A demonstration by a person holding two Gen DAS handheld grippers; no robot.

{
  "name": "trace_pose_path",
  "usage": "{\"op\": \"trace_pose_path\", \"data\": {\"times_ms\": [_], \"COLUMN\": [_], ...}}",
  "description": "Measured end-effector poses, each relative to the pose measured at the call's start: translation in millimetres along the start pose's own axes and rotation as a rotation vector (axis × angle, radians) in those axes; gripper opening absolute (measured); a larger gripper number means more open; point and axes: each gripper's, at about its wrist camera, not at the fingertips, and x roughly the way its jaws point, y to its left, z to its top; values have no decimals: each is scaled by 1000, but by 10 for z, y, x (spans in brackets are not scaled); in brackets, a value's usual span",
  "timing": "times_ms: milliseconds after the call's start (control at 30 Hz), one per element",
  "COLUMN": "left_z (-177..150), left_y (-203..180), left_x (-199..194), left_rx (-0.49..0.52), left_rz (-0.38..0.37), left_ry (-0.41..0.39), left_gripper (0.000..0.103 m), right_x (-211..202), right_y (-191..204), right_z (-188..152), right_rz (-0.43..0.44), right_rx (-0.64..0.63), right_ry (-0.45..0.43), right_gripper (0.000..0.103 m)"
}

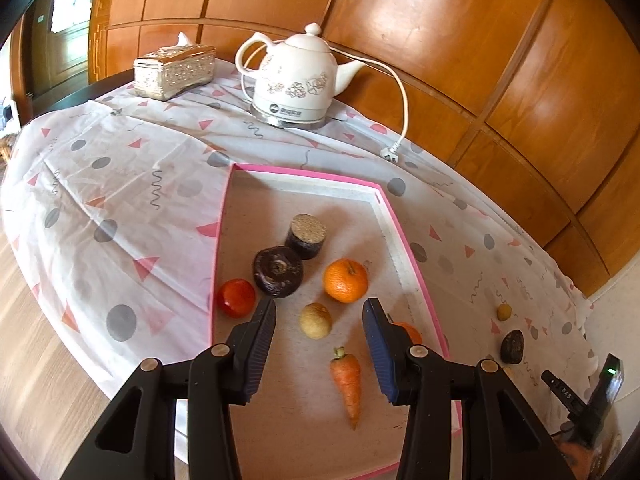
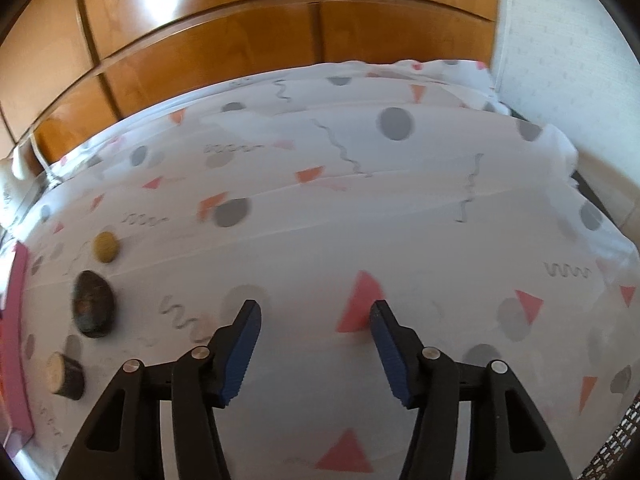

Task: Organize fruits
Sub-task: 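Move the right tool to the small yellow round fruit and close on it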

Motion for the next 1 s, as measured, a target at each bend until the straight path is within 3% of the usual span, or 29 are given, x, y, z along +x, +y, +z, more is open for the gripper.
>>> {"op": "trace_pose_path", "data": {"times_ms": [467,667,867,1000], "left_z": [-23,-26,-41,-49], "left_y": [157,181,237,256], "left_x": [-44,-42,-25,-2], "left_rx": [-32,-36,-48,-52], "left_rz": [24,30,41,47], "left_ry": [-2,3,12,20], "left_gripper": [46,46,46,46], "right_x": [-110,71,335,467], "right_y": [919,1338,1555,1655], "right_z": [345,439,490,472], "right_rz": [279,305,255,235], "right_rx": [-161,-245,-285,-338], "right_ry": [25,45,98,139], "right_gripper": [53,53,53,29]}}
